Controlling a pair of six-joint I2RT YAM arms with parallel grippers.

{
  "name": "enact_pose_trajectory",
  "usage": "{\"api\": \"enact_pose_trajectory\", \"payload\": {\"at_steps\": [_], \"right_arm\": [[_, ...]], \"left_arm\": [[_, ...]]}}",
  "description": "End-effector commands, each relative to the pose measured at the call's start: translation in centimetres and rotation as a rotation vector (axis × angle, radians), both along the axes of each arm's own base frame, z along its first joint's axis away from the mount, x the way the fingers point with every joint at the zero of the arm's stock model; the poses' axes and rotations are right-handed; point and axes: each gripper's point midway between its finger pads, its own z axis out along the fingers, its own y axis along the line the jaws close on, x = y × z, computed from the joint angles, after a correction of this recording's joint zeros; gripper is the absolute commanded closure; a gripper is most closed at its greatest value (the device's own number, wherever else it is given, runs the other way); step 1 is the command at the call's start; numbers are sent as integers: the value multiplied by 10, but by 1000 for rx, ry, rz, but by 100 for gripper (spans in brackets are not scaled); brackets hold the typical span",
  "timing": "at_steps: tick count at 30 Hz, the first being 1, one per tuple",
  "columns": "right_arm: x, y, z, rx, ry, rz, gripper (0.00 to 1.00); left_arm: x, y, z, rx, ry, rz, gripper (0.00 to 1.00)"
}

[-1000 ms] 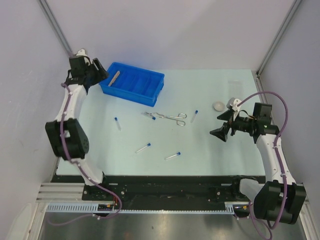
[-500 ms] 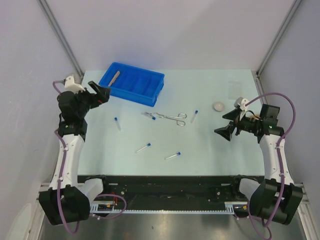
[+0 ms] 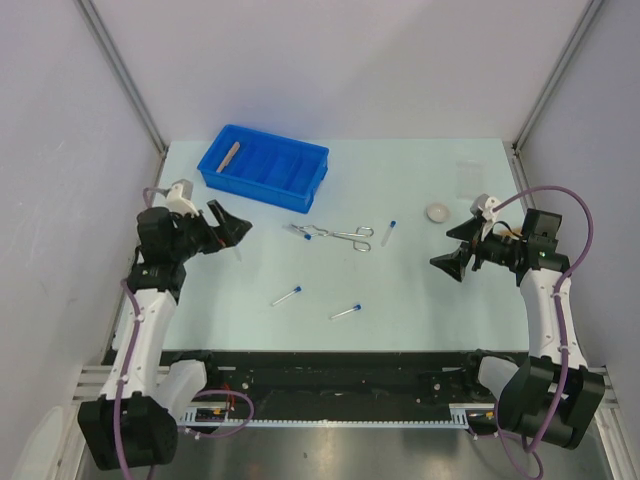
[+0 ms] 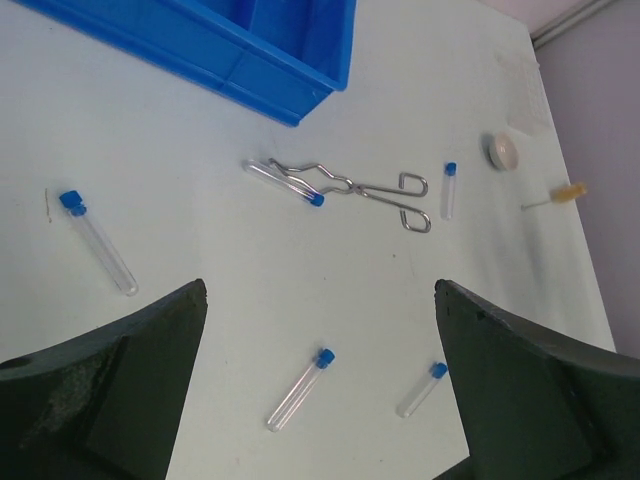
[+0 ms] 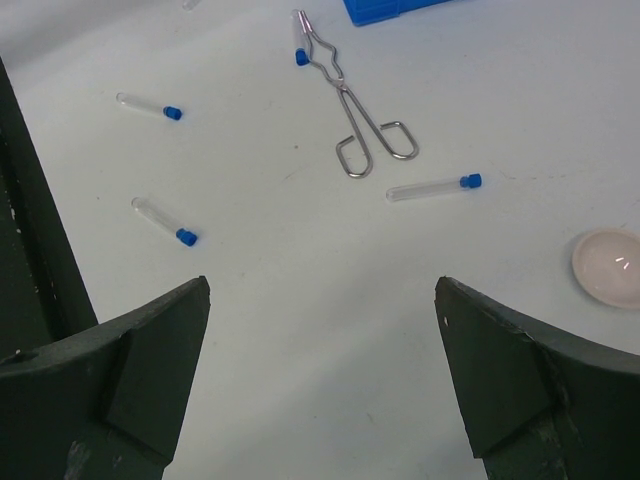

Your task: Organize the chemistry lab equipment

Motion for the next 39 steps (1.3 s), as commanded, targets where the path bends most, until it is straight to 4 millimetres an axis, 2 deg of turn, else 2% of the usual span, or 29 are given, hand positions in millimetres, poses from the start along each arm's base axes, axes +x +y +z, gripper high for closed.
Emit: {"api": "enact_pose_trajectory", "payload": {"at_steps": [1,6,8,9,11,12,13,14,15,16,18,19,20,23,24,25,26,27,28,29,30,31,32,33,34,36,37,39], "right_arm": [[4,-4,-1,-2,5,-23,0],[16,-15,-10,-85,19,-104,0],[20,-22,-21,-154,48,-149,0],[20,-18,-21,-180,47,-129,0],[17,-16,-38,-263,101,-101,0],[17,-1,-37,-304,93,-45,0],[22,-2,-51,-378,136,-52,0],[22,3,-54,-412,151,-35,0],[19,27,-56,-440,148,38,0],[27,32,-52,-473,140,38,0],[33,52,-62,-495,183,87,0],[38,74,-52,-498,147,133,0],[44,83,-63,-509,178,157,0],[63,121,-54,-515,137,208,2],[68,129,-67,-530,168,226,2],[70,139,-72,-539,186,235,5],[85,149,-60,-531,154,225,7],[92,155,-79,-546,203,230,11],[97,158,-79,-543,234,216,15],[112,168,-64,-526,211,206,18],[119,174,-83,-536,266,213,26],[120,178,-86,-539,307,209,29],[132,192,-74,-529,273,211,32],[134,198,-78,-539,277,219,36],[137,202,-92,-569,294,219,38],[145,218,-88,-583,242,223,41],[153,220,-95,-604,225,205,41],[160,227,-96,-638,175,202,44]], "left_arm": [[-16,-11,-12,104,-9,-56,0],[-27,-19,-36,168,37,-89,0],[-28,-19,-38,191,47,-98,0],[-29,-19,-38,195,48,-101,0],[-29,-20,-38,196,44,-103,0],[-30,-21,-37,194,41,-112,0],[-30,-22,-38,193,43,-116,0],[-30,-22,-39,192,46,-119,0],[-30,-22,-38,192,45,-121,0],[-30,-22,-40,194,50,-122,0],[-30,-22,-41,198,55,-119,0],[-30,-21,-41,199,55,-116,0],[-30,-21,-41,200,55,-115,0],[-31,-19,-43,208,61,-104,0],[-31,-18,-44,211,64,-99,0],[-30,-17,-45,216,67,-93,0],[-30,-16,-45,220,70,-90,0],[-29,-15,-46,222,71,-86,0],[-29,-14,-45,226,72,-78,0],[-28,-13,-46,227,76,-75,0],[-28,-13,-46,228,77,-74,0],[-27,-12,-46,231,78,-69,0],[-27,-11,-46,235,78,-66,0],[-27,-10,-46,240,78,-60,0],[-27,-10,-46,241,77,-57,0],[-27,-7,-46,252,75,-43,0],[-27,-6,-45,254,73,-40,0],[-27,-5,-45,257,70,-33,0]]}}
